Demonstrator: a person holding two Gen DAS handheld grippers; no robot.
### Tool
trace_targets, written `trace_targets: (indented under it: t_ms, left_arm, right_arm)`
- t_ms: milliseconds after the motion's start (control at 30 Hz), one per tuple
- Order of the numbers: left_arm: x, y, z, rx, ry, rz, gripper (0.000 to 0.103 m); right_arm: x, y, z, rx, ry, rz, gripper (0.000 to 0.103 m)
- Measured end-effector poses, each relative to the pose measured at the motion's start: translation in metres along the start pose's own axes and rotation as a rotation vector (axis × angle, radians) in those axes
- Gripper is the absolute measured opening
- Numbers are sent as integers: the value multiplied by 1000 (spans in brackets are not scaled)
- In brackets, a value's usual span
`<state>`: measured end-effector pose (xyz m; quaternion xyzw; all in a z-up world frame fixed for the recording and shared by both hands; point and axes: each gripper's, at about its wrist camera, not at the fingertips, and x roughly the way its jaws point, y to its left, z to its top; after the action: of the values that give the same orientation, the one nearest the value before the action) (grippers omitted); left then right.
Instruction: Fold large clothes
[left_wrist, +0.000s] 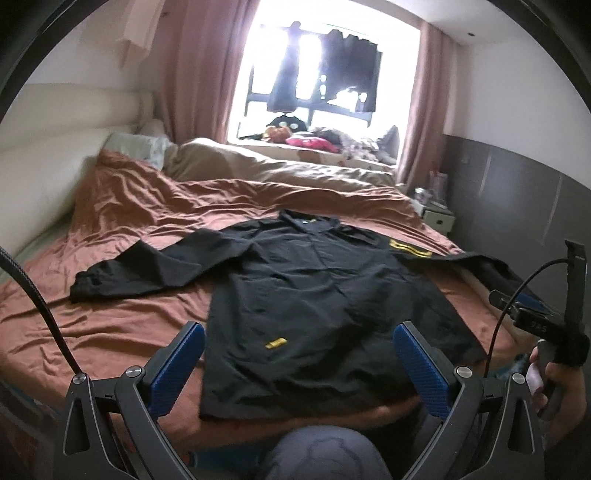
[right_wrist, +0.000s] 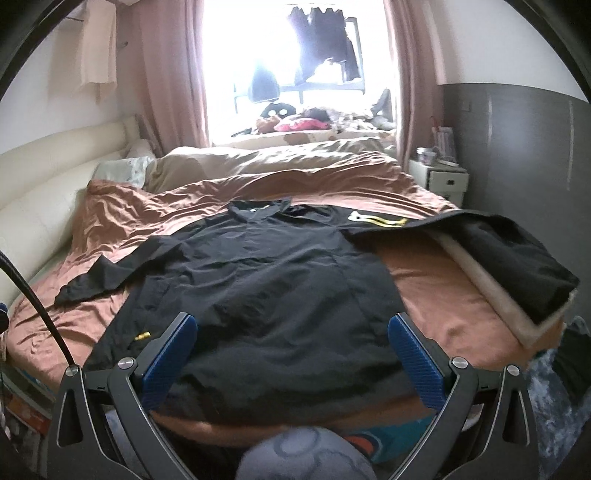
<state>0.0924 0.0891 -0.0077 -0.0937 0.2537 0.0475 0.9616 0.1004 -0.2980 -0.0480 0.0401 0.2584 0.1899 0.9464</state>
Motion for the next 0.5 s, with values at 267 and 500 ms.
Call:
trace_targets:
  t_ms: [267,500]
  left_arm:
    - [36,44,26,-63,22,73,102]
    - [66,96,37,-150,45,148,99]
  right_arm:
    - [57,7,34,-15,40,76,103]
    - [103,10,56,-14,74,193,103]
